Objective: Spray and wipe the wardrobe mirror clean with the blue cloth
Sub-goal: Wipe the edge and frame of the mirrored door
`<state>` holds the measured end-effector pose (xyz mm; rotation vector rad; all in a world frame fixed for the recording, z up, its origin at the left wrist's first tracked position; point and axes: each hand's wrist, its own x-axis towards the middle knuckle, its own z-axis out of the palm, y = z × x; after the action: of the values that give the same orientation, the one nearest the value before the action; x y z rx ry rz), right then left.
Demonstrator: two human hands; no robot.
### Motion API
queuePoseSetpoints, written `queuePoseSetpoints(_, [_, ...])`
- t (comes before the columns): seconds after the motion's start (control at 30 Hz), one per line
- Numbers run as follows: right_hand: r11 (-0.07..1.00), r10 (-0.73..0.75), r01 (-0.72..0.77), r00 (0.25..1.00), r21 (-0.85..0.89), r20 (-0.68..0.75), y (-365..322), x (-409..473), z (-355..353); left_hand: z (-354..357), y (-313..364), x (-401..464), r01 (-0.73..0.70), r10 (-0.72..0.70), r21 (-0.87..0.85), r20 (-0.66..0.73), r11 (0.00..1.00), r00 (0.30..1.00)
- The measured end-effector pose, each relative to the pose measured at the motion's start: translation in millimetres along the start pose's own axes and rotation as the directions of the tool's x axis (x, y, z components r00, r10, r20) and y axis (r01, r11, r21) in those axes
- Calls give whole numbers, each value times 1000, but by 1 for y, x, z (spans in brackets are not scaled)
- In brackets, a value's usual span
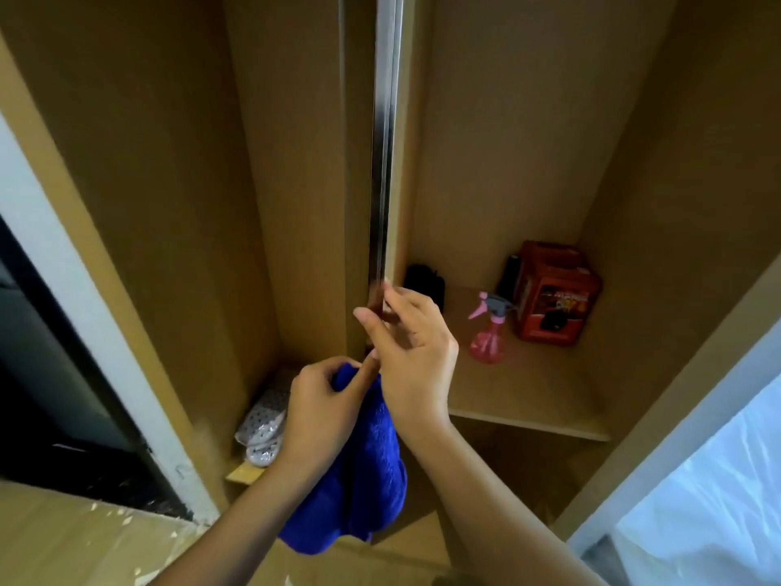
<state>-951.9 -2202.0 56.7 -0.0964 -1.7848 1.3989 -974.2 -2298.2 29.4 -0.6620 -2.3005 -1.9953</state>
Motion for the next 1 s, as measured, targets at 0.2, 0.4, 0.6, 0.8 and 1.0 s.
queuePoseSetpoints(0.2, [929, -292, 287, 956, -234, 12, -7, 6, 23, -30, -9, 13, 25, -24, 32, -40, 999, 999])
queuePoseSetpoints(0.4, [476, -690, 666, 688, -574, 225, -66, 54, 58, -57, -11, 25, 124, -124, 37, -3, 992, 992])
queuePoseSetpoints(0.6, [140, -667, 634, 628, -760, 401, -81, 92, 81, -66, -11, 38, 138, -142, 78, 53, 987, 988])
queuePoseSetpoints(0.8, [188, -705, 564, 648, -804, 289, -69, 100, 91, -66, -17, 40, -73, 94, 207, -94, 975, 991])
queuePoseSetpoints(1.0, [185, -718, 547, 643, -817, 268, -60, 113, 94, -59, -20, 52, -453, 501, 365, -45, 813, 864])
